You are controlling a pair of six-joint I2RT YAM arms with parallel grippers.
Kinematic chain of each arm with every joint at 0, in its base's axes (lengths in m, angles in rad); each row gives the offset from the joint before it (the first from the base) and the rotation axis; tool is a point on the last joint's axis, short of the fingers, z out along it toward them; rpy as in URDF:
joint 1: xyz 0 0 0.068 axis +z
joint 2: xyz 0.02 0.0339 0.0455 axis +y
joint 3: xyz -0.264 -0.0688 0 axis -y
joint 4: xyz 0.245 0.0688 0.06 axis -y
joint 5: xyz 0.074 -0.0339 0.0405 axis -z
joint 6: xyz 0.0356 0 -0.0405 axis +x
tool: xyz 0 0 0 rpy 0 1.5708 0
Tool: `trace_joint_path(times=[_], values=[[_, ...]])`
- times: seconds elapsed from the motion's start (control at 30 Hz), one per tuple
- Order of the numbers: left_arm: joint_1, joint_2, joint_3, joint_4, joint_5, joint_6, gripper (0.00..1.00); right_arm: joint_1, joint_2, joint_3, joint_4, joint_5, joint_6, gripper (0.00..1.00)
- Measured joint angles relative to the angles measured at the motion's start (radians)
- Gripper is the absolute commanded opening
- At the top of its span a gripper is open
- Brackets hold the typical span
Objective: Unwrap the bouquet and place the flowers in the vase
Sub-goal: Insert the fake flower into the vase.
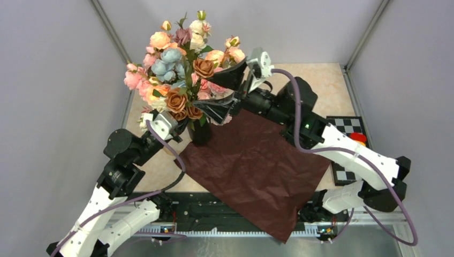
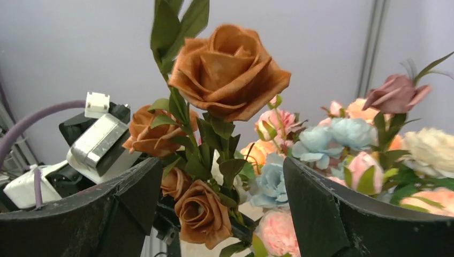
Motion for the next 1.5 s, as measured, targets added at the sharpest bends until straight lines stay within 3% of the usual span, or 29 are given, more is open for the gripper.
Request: trace_joint_path(times=[0.17, 0.3, 0.53, 0.6, 0.63, 0.67, 0.87, 1.2, 1.5], values=[[0.0, -0.007, 0.0, -0.003, 0.009, -0.013, 0.0, 0.0, 0.08, 0.046, -0.052, -0.04, 0.027, 0.8], [0.0, -0.013, 0.002, -0.004, 0.015, -0.018, 0.0, 0.0, 0.112, 0.056, -0.082, -0.066, 0.04, 0.7], [0.0, -0.012, 0.004, -0.025, 0.015, -0.023, 0.04, 0.0, 0.145, 0.094, -0.072, -0.116, 0.047, 0.2], [0.0, -0.01, 0.007, -0.029, 0.016, -0.027, 0.16, 0.0, 0.145, 0.094, -0.064, -0.122, 0.044, 0.09], [0.0, -0.009, 0.01, -0.029, 0.016, -0.029, 0.36, 0.0, 0.145, 0.093, -0.055, -0.121, 0.042, 0.04], [0.0, -0.008, 0.016, -0.03, 0.016, -0.034, 0.44, 0.0, 0.145, 0.091, -0.045, -0.121, 0.039, 0.0], [0.0, -0.006, 0.047, -0.051, 0.014, -0.063, 0.97, 0.0, 0.117, -0.039, 0.105, -0.093, 0.032, 0.0], [0.0, -0.06, 0.08, -0.121, 0.015, -0.109, 0.99, 0.0, 0.079, -0.176, 0.278, -0.057, 0.0, 0.0], [0.0, -0.073, 0.107, -0.164, 0.035, -0.14, 0.99, 0.0, 0.071, -0.184, 0.309, -0.024, -0.026, 0.0]])
